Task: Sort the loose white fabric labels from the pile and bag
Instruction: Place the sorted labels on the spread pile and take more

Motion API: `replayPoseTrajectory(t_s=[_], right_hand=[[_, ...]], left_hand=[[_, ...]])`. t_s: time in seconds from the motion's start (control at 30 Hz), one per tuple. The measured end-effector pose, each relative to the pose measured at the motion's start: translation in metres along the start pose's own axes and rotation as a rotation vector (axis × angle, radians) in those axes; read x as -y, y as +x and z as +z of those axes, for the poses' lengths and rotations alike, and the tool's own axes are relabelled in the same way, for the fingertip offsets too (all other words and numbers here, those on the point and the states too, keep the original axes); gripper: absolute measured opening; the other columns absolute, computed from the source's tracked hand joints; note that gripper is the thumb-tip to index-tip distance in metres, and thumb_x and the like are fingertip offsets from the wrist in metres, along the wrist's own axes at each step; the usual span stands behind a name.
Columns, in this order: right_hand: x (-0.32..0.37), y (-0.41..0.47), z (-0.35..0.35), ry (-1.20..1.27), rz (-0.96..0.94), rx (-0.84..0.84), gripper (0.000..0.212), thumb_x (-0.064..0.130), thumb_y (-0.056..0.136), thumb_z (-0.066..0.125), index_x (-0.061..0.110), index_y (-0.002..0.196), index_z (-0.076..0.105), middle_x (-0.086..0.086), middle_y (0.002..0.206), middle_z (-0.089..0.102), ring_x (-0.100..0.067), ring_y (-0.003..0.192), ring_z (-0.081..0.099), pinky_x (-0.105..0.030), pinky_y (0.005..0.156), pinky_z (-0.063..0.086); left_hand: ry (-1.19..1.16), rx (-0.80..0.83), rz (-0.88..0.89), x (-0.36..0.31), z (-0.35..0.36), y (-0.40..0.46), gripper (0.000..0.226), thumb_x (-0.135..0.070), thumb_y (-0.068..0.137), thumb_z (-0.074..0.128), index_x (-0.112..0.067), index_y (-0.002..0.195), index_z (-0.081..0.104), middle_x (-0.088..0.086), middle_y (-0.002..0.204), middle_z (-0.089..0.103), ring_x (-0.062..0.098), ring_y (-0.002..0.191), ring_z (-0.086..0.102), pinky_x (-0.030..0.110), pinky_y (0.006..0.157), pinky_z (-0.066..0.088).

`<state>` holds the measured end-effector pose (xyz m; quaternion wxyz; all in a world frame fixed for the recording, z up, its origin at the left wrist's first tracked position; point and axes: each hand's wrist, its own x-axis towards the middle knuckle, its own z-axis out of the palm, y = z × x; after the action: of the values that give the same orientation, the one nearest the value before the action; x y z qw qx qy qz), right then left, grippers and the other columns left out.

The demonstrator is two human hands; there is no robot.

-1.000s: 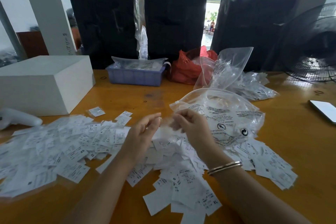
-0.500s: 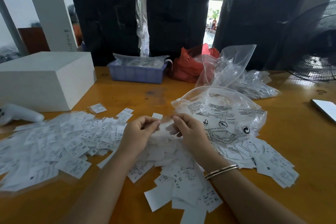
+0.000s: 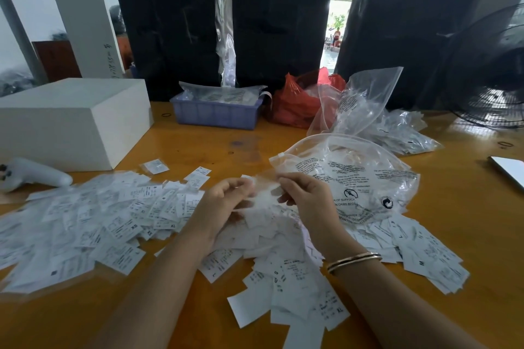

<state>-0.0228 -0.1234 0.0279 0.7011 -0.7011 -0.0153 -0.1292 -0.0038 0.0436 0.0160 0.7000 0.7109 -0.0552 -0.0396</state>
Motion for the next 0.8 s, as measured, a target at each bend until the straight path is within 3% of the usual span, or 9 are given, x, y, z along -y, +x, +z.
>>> replayPoseTrajectory(t_s=[0.07,0.27,0.37,0.47,0.57,0.63,0.7,0.77,0.8], right_hand=[[0.0,-0.001,0.001,0.062,0.023,-0.006,0.015,0.006,0.09,0.059,0.015,0.089,0.071,-0.002,0.07,0.071,-0.007,0.059,0.061,-0.016,0.06,0.051],[-0.001,0.003,-0.001,0.371,0.134,-0.104,0.022,-0.001,0.092,0.053,0.012,0.093,0.071,-0.008,0.091,0.071,-0.016,0.081,0.067,-0.023,0.073,0.055],[-0.001,0.005,-0.007,0.486,0.124,-0.12,0.04,-0.014,0.088,0.041,0.01,0.067,0.066,-0.005,0.07,0.068,-0.016,0.068,0.065,-0.027,0.073,0.054],[-0.005,0.004,-0.012,0.168,0.051,-0.096,0.05,-0.014,0.079,0.034,0.017,0.047,0.057,0.001,0.048,0.045,-0.01,0.048,0.04,-0.018,0.052,0.037],[-0.01,-0.001,-0.003,-0.356,-0.068,0.095,0.031,0.01,0.091,0.048,0.014,0.063,0.06,0.011,0.045,0.04,-0.003,0.04,0.029,-0.017,0.047,0.03],[-0.013,-0.003,0.006,-0.76,-0.194,0.219,0.02,0.033,0.092,0.055,0.019,0.082,0.065,0.01,0.05,0.049,-0.001,0.042,0.037,-0.016,0.045,0.033],[-0.014,-0.006,0.013,-1.085,-0.285,0.294,0.026,0.043,0.091,0.052,0.029,0.11,0.063,0.005,0.072,0.066,-0.009,0.063,0.058,-0.024,0.065,0.048],[-0.014,-0.007,0.014,-1.26,-0.321,0.329,0.04,0.047,0.091,0.046,0.031,0.127,0.054,0.002,0.089,0.07,-0.016,0.085,0.064,-0.033,0.093,0.044],[-0.014,-0.007,0.014,-1.324,-0.331,0.356,0.045,0.051,0.092,0.042,0.03,0.13,0.052,0.003,0.091,0.069,-0.017,0.089,0.063,-0.038,0.1,0.039]], left_hand=[[0.032,0.056,-0.03,0.0,0.002,-0.001,0.018,-0.03,0.083,0.068,-0.02,0.098,0.067,-0.007,0.089,0.075,0.007,0.083,0.07,0.023,0.07,0.051],[-0.122,-0.033,-0.022,0.002,0.0,0.001,0.006,-0.01,0.089,0.063,-0.009,0.095,0.065,0.003,0.088,0.075,0.014,0.084,0.072,0.019,0.061,0.053],[-0.165,-0.138,-0.008,0.003,-0.002,0.003,0.013,-0.003,0.088,0.062,-0.013,0.098,0.064,0.002,0.088,0.075,0.012,0.077,0.072,0.018,0.058,0.052],[-0.218,-0.199,-0.012,0.004,-0.005,0.006,0.025,0.0,0.087,0.061,-0.022,0.1,0.063,-0.003,0.083,0.075,0.008,0.071,0.07,0.021,0.061,0.052],[-0.326,-0.207,-0.038,0.003,-0.007,0.007,0.03,0.0,0.085,0.064,-0.024,0.102,0.063,-0.002,0.078,0.074,0.011,0.071,0.071,0.02,0.06,0.054],[-0.4,-0.207,-0.06,0.003,-0.007,0.007,0.026,0.001,0.083,0.064,-0.02,0.099,0.066,0.002,0.075,0.074,0.011,0.068,0.07,0.019,0.057,0.054],[-0.473,-0.212,-0.087,0.002,-0.008,0.006,0.017,-0.001,0.086,0.063,-0.014,0.094,0.068,0.006,0.076,0.073,0.012,0.067,0.069,0.019,0.056,0.055],[-0.521,-0.225,-0.101,0.0,-0.009,0.006,0.012,-0.004,0.088,0.06,-0.011,0.089,0.069,0.005,0.072,0.072,0.011,0.065,0.068,0.02,0.055,0.055],[-0.533,-0.226,-0.107,0.0,-0.009,0.007,0.011,-0.004,0.089,0.06,-0.011,0.086,0.069,0.004,0.069,0.072,0.011,0.064,0.068,0.02,0.053,0.055]])
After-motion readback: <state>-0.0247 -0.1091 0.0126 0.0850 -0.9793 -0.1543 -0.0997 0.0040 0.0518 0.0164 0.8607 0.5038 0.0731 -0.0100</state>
